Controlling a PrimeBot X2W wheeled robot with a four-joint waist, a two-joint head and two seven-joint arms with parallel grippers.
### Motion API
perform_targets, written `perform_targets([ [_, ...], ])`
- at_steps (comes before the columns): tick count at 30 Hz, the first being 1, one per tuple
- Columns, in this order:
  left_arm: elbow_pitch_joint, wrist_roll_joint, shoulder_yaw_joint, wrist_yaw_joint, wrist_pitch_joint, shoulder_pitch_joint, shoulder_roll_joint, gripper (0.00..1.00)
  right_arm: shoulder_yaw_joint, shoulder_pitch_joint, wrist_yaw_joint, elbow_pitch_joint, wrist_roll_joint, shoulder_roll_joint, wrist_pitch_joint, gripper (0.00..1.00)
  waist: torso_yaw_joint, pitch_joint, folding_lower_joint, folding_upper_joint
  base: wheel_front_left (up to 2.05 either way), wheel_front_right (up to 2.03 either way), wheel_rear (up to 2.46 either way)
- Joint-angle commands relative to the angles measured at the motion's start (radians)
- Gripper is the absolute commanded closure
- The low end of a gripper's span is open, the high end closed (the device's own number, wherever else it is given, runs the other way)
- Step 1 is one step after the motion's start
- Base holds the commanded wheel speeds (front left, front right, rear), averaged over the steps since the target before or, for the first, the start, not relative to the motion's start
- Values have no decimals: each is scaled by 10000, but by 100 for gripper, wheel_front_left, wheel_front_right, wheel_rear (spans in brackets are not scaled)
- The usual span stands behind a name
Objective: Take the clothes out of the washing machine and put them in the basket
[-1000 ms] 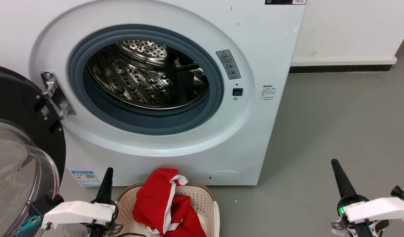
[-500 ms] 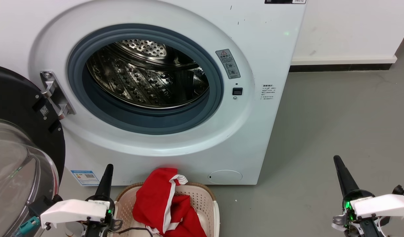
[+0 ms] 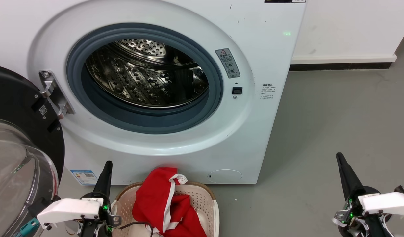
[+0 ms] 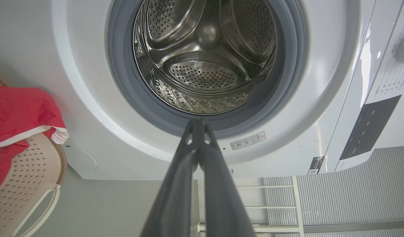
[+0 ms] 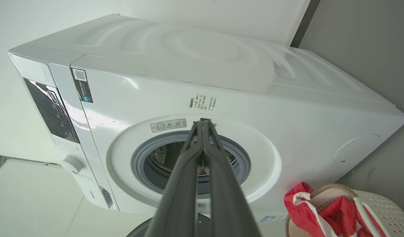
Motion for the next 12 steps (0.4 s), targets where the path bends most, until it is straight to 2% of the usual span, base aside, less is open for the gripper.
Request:
perform_targets([
  [1,-3,-183,46,-77,49,-179,-20,100,-31,-251,-2,27,216,-7,41,100,-1,3,0,0,0,0,0],
  [12,79,-1006,150,-172,181,-250,-70,100,-139,-359,-3,202,1073,21,165,100,-9,31,-1,0,0,0,0],
])
